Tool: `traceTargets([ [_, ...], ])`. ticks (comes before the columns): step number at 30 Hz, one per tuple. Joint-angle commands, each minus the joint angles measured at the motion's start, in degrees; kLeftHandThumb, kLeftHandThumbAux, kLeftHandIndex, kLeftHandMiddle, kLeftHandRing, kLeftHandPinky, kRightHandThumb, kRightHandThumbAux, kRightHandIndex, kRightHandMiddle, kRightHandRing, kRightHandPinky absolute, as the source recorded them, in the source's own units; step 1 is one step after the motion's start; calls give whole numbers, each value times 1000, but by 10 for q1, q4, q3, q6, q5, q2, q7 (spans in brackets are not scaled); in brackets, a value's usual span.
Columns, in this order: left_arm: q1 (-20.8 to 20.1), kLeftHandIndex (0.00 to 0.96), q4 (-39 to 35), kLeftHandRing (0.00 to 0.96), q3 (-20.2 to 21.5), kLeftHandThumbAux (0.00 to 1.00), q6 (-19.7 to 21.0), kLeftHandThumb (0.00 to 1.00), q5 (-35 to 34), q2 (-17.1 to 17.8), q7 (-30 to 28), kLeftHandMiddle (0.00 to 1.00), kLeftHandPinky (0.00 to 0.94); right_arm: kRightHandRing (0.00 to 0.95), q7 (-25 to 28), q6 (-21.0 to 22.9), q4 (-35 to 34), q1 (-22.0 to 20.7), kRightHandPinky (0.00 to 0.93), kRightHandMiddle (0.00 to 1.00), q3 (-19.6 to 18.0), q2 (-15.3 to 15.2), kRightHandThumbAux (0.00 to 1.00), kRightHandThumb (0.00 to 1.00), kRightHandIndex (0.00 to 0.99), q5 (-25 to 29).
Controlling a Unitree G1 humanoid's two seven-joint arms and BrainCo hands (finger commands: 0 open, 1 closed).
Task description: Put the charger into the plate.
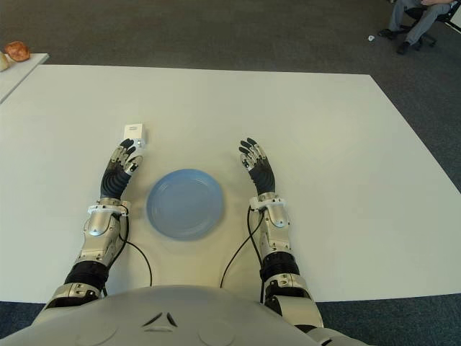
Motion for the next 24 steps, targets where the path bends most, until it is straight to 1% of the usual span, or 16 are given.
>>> traceTargets([
  [1,25,0,38,28,0,552,36,0,6,2,3,32,52,138,-8,25,40,33,126,177,1,7,608,0,117,-4],
  [2,23,0,39,29,1,594,39,0,7,4,5,33,58,139,-9,25,43,31,126,179,1,8,607,0,118,-5],
  [3,22,0,36,30,2,603,44,0,9,7,9,33,59,139,-9,25,44,30,127,180,1,8,606,0,118,-5],
  [4,21,0,33,31,3,628,47,18,11,9,11,33,62,140,-10,25,45,29,127,181,1,9,606,0,118,-5],
  [7,19,0,26,34,5,664,55,57,14,13,19,32,65,141,-10,24,49,27,128,181,1,9,606,0,119,-6],
  [8,21,0,-3,35,8,667,74,62,18,18,26,32,65,141,-10,24,51,26,128,181,1,10,606,0,119,-6],
  [10,29,15,-79,47,15,693,122,138,25,28,43,44,80,140,-12,24,54,22,128,178,1,13,607,0,116,-6],
  [11,34,18,-118,50,19,697,146,154,28,31,51,47,83,140,-13,24,56,21,128,178,1,14,607,0,115,-6],
  [14,37,38,-177,62,29,710,196,237,29,35,63,61,94,138,-17,24,60,18,127,176,2,17,607,0,113,-7],
  [16,25,49,-200,69,41,715,229,292,26,38,72,69,104,136,-20,21,64,16,124,174,2,19,604,0,111,-9],
  [17,17,51,-206,70,46,715,241,303,24,40,75,71,107,136,-22,19,65,15,122,173,3,20,604,0,111,-9],
  [19,11,55,-214,74,51,713,258,347,21,42,77,76,117,133,-24,17,68,14,118,171,3,21,601,0,110,-10],
  [21,-23,56,-208,77,67,708,281,371,13,59,78,78,121,132,-30,15,71,12,115,170,4,23,599,0,108,-13],
  [23,-49,59,-204,81,80,699,298,400,6,71,79,82,126,132,-35,14,72,11,114,170,5,26,596,0,106,-15],
  [24,-56,61,-205,84,83,687,304,425,5,73,80,85,127,132,-37,14,72,11,114,171,5,26,593,0,106,-16],
])
